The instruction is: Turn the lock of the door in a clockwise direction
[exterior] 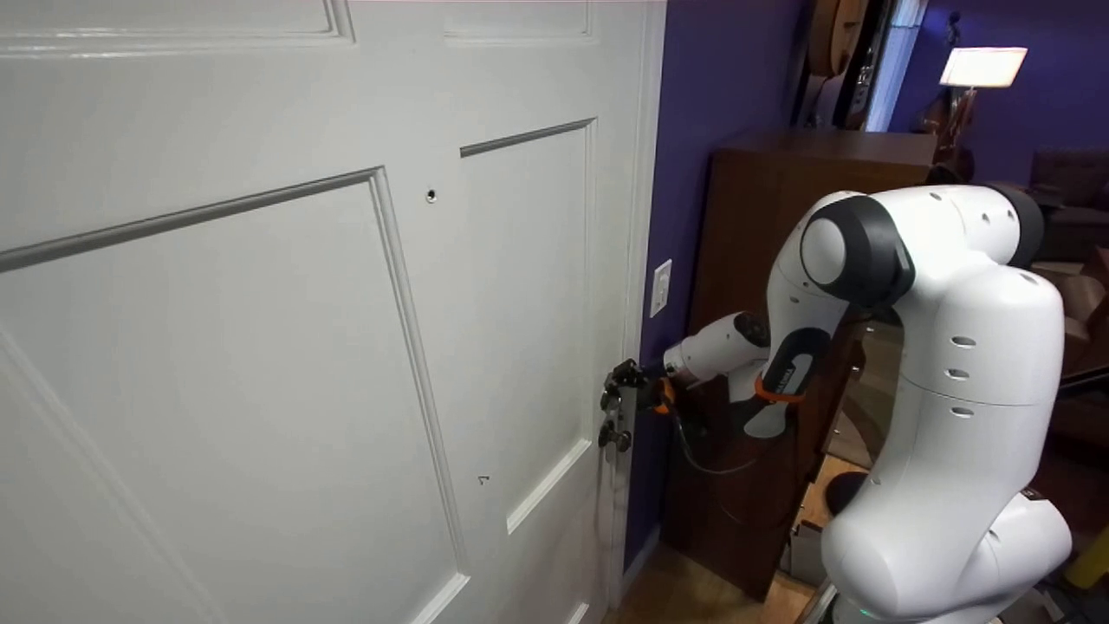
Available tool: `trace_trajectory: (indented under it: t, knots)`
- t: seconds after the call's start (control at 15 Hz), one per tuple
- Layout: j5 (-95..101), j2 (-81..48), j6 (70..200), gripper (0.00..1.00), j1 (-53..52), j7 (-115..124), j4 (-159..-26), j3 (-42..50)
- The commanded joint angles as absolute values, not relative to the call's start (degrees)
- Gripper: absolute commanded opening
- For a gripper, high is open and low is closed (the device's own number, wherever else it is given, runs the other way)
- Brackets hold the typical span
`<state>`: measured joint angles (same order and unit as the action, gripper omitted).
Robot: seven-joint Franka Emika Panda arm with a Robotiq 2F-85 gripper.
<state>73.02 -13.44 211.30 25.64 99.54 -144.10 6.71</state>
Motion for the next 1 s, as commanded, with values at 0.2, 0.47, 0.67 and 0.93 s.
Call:
trace_trajectory:
  t: [0.2,0.47,0.67,0.93]
  knots:
    - [79.1,-5.1,200.7,1.0,25.0,102.1,-147.8,6.5]
    - [84.5,-1.3,197.1,1.0,25.2,100.7,-149.6,6.4]
    - [89.8,1.4,194.3,1.0,25.2,100.0,-150.7,6.5]
    - [96.6,3.7,192.0,1.0,25.2,98.7,-151.4,6.4]
